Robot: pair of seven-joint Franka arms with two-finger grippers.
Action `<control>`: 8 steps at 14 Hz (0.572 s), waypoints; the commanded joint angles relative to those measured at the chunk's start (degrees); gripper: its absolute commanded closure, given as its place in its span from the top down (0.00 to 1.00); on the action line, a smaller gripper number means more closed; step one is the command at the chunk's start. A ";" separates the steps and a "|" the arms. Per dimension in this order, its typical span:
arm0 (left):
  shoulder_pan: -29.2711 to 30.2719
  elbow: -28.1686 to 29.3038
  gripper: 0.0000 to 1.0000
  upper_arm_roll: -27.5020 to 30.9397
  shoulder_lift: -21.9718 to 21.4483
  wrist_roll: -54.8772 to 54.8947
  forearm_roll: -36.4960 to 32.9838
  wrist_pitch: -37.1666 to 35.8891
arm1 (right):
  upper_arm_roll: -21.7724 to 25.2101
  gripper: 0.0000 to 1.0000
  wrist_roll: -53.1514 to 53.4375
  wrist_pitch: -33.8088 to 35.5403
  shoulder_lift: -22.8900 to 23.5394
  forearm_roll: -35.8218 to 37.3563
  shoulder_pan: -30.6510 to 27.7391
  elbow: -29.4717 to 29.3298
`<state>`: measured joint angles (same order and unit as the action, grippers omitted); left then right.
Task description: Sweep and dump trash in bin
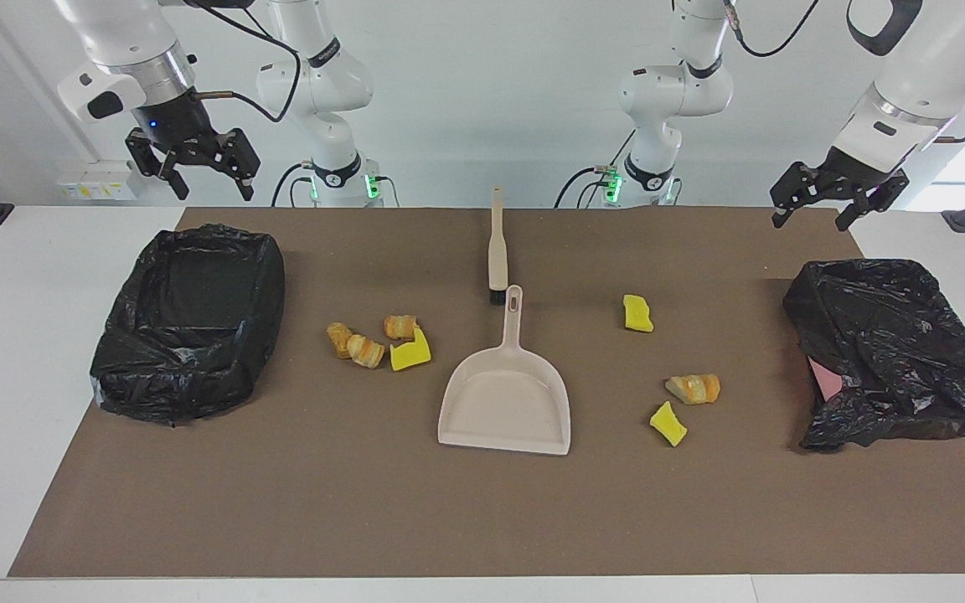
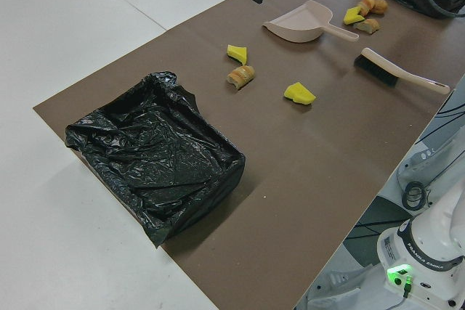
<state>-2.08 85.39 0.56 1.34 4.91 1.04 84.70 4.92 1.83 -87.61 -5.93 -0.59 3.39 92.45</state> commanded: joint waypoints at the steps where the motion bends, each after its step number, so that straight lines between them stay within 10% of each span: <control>1: -0.73 -0.05 1.00 0.58 -0.46 0.63 -0.07 -1.46 | -0.35 1.00 -1.39 -0.55 -0.58 -0.64 -0.58 0.72; 8: -0.82 0.48 1.00 0.41 -0.99 0.36 0.19 -1.90 | -0.35 1.00 -1.39 -0.55 -0.58 -0.64 -0.58 0.72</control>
<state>-2.13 85.41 0.48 1.34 4.92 1.04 83.80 4.92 1.83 -87.61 -5.93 -0.59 3.39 92.45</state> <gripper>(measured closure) 0.000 0.000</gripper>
